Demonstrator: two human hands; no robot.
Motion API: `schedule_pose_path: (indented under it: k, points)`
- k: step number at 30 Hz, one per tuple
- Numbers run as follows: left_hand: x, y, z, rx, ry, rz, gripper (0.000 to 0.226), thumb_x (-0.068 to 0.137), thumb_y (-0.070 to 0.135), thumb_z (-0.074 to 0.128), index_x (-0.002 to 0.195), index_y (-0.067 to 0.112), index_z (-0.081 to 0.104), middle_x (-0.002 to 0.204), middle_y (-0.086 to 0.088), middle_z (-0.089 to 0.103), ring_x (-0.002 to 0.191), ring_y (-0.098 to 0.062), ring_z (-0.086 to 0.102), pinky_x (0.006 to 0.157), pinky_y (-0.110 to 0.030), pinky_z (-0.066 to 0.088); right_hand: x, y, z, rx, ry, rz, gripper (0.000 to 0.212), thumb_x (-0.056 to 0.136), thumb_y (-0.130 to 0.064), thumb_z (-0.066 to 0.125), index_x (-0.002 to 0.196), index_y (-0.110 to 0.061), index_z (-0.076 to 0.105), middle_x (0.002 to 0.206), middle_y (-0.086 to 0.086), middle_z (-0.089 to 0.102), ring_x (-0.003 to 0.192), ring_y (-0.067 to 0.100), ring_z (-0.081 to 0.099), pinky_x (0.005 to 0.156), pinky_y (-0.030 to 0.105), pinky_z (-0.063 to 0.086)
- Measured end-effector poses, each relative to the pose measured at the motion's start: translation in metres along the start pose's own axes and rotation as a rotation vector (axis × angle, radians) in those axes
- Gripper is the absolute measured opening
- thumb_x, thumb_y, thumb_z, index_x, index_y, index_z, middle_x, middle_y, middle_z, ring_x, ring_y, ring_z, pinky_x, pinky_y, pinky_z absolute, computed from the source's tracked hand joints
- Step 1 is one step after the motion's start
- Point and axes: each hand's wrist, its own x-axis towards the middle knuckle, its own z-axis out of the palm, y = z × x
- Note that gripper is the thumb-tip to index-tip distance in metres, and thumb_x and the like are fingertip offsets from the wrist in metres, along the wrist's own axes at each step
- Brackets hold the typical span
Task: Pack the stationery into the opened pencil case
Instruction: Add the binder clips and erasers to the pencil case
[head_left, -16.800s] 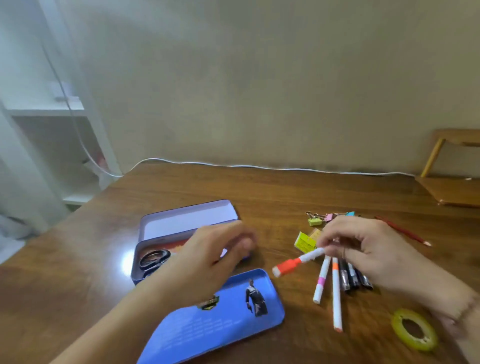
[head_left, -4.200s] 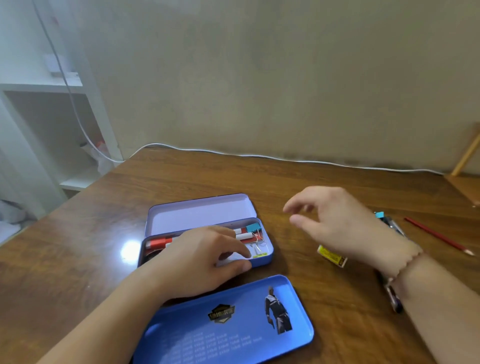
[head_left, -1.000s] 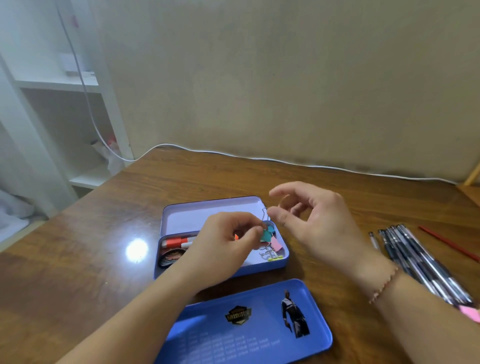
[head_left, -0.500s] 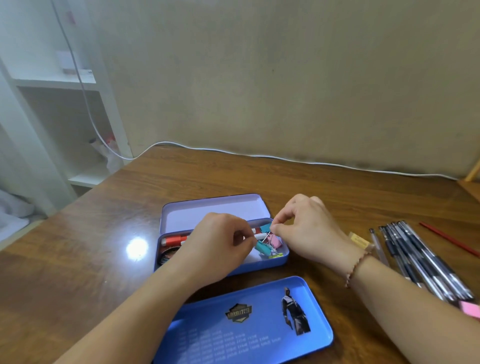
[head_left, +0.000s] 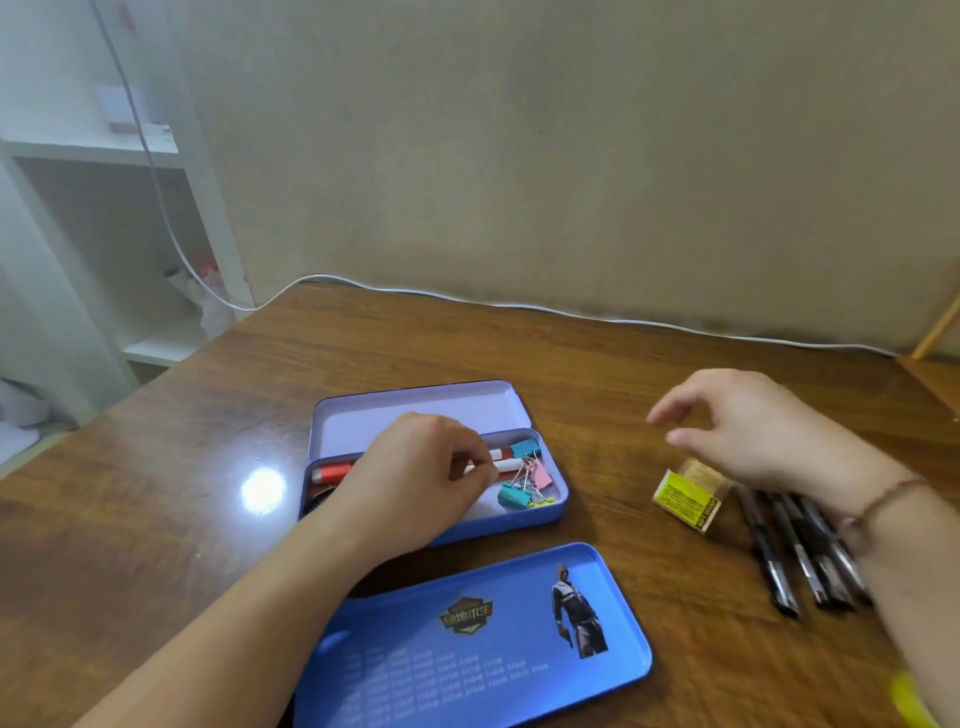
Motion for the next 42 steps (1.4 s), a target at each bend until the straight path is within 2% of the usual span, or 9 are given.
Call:
schedule_pose_path:
  k: [3,7,11,16,27,31,35,39,42]
  points:
    - [0.000,-0.001,-0.001,-0.008,0.035,0.028,0.010,0.087,0.031,0.067,0.086,0.028,0.076,0.072,0.012,0.065,0.066,-0.012,0.057,0.066,-0.039,0.053,-0.010,0.023,0.000,-0.065,-0.122,-0.007,0.018,0.084,-0.053,0.058,0.098,-0.044,0.065,0.108,-0.015,0.059,0.102,0.009,0.049,0.091,0.032,0.043]
    - [-0.001,-0.002,-0.001,-0.037,0.078,0.073,0.009,0.085,0.026,0.069,0.081,0.027,0.076,0.068,0.010,0.064,0.064,-0.012,0.058,0.063,-0.042,0.052,-0.015,0.030,0.012,-0.080,-0.268,0.026,0.075,0.055,-0.090,0.039,0.110,-0.044,0.061,0.114,-0.023,0.050,0.108,0.007,0.035,0.099,0.041,0.042]
    - [-0.003,-0.001,0.000,-0.041,0.090,0.112,0.008,0.085,0.026,0.069,0.082,0.027,0.076,0.067,0.013,0.063,0.064,-0.012,0.058,0.061,-0.041,0.052,-0.016,0.030,0.017,-0.174,-0.219,-0.014,0.051,0.067,-0.070,0.066,0.109,-0.044,0.058,0.121,-0.024,0.049,0.114,0.009,0.032,0.097,0.039,0.038]
    - [-0.004,0.003,0.001,-0.059,0.092,0.148,0.006,0.085,0.029,0.071,0.083,0.029,0.077,0.066,0.013,0.061,0.066,-0.009,0.059,0.060,-0.032,0.052,-0.013,0.029,0.022,-0.203,-0.173,0.024,0.055,0.055,-0.078,0.065,0.096,-0.045,0.050,0.103,-0.020,0.051,0.110,0.014,0.035,0.091,0.038,0.034]
    - [-0.009,0.009,0.002,-0.135,0.064,0.175,0.026,0.087,0.050,0.063,0.106,0.034,0.070,0.085,0.020,0.067,0.080,-0.007,0.058,0.066,-0.021,0.048,-0.027,-0.020,0.003,-0.029,0.145,-0.191,0.019,0.076,-0.039,0.075,0.066,-0.033,0.061,0.076,-0.014,0.052,0.081,0.014,0.057,0.071,0.034,0.048]
    - [-0.009,0.019,0.001,-0.675,-0.095,0.026,0.033,0.094,0.047,0.050,0.104,0.023,0.071,0.076,0.004,0.071,0.064,-0.009,0.060,0.060,-0.023,0.048,-0.044,-0.060,0.007,0.251,0.482,-0.550,0.009,0.079,-0.027,0.075,0.076,-0.019,0.071,0.081,-0.013,0.054,0.066,0.007,0.050,0.061,0.025,0.044]
    - [-0.007,0.019,-0.005,-1.131,-0.215,-0.172,0.024,0.083,0.027,0.063,0.095,0.010,0.074,0.073,-0.011,0.065,0.060,-0.022,0.051,0.052,-0.023,0.043,-0.055,-0.078,0.031,0.077,0.737,-0.857,0.012,0.087,-0.010,0.069,0.076,-0.012,0.073,0.080,0.004,0.063,0.070,0.020,0.054,0.064,0.030,0.042]
    - [-0.006,0.014,-0.013,-1.181,-0.247,-0.268,0.022,0.077,0.007,0.070,0.098,0.010,0.074,0.079,-0.013,0.073,0.066,-0.020,0.063,0.059,-0.024,0.055,-0.051,-0.073,0.046,0.088,0.588,-0.891,0.017,0.088,-0.032,0.069,0.089,-0.016,0.074,0.092,0.001,0.067,0.090,0.019,0.059,0.080,0.035,0.046]
    - [-0.004,0.009,-0.020,-1.132,-0.154,-0.304,0.018,0.080,-0.003,0.072,0.096,0.007,0.072,0.084,-0.018,0.073,0.074,-0.025,0.067,0.064,-0.027,0.058,-0.051,-0.072,0.042,0.376,0.368,-0.524,0.041,0.086,-0.050,0.063,0.118,-0.024,0.064,0.111,-0.012,0.062,0.105,0.004,0.055,0.086,0.018,0.044]
